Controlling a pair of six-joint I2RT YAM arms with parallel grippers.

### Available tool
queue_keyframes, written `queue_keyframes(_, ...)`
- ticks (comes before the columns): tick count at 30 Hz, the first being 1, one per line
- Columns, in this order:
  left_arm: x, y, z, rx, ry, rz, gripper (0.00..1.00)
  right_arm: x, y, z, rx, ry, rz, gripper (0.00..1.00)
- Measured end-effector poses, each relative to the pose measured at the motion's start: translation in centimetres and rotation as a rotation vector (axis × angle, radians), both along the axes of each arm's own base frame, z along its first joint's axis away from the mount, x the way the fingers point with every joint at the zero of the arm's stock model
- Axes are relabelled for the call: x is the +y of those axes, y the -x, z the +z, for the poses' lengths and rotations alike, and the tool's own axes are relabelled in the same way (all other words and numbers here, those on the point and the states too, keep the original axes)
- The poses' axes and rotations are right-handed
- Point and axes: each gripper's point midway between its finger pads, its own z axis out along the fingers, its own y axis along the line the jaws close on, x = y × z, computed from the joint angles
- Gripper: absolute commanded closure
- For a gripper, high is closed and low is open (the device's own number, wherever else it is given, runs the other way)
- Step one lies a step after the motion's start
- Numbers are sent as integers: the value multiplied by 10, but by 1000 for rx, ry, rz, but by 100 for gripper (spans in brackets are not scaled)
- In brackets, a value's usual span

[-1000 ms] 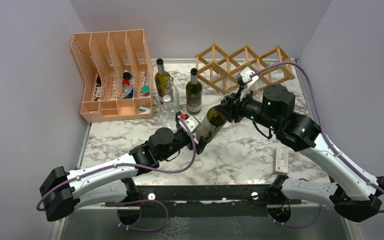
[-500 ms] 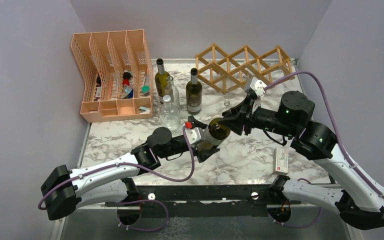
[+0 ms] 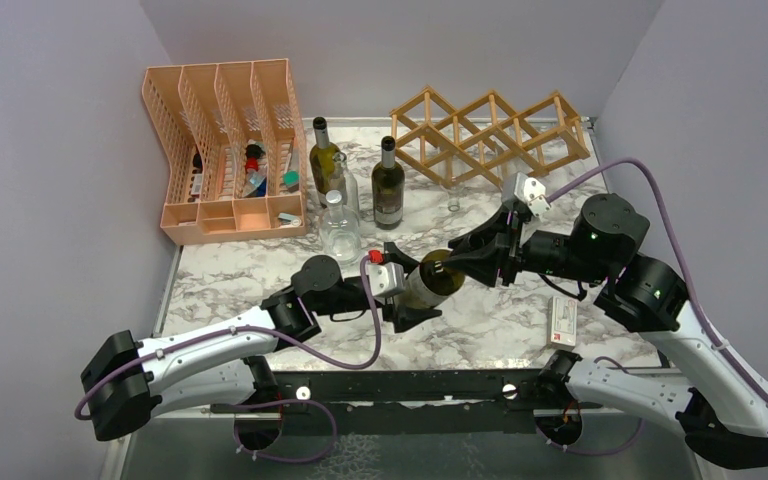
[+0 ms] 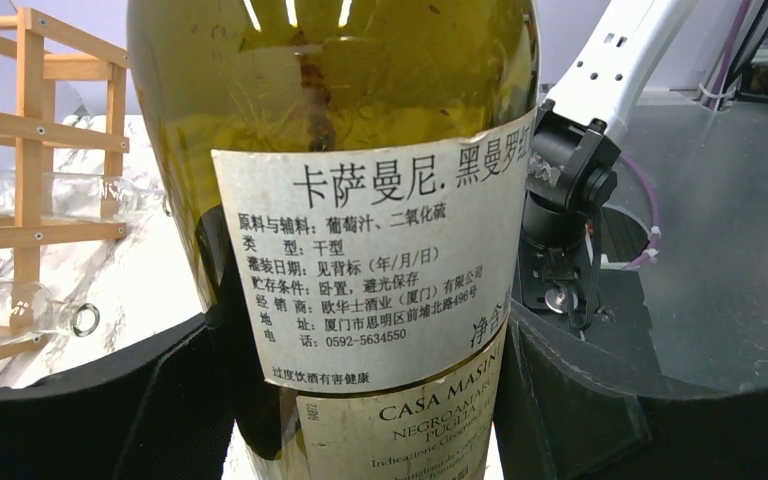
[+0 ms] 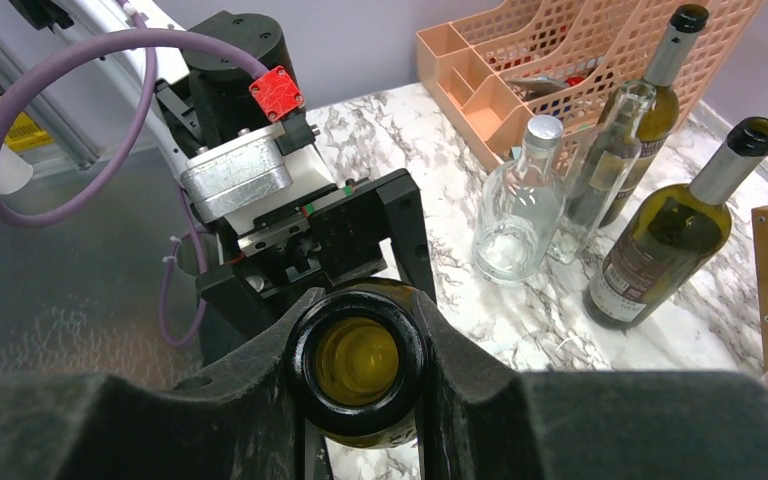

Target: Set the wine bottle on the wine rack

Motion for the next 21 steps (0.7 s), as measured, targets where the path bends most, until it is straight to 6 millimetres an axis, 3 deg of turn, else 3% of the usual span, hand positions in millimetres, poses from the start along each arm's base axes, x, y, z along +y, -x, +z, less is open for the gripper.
queue_keyframes(2, 0, 1, 0, 0, 0, -5, 98, 0, 0, 0, 2, 0, 0, 78)
queue_keyframes(3, 0, 1, 0, 0, 0, -5, 100, 0, 0, 0, 3, -1, -1, 66)
queue_keyframes(5, -1, 1, -1, -5, -2, -7, 100, 0, 0, 0, 9, -1, -5, 43)
queue_keyframes(8, -1, -1, -6, -24, -22, -3, 100, -1, 0, 3, 24, -15, -11, 31)
queue_keyframes(15, -1, -19, -30, -148, -124, 48, 100, -10, 0, 21, 17, -57, -59, 26)
queue_keyframes(21, -1, -39, -33, -401, -194, 85, 100, -22, -9, 36, 25, -66, -155, 26)
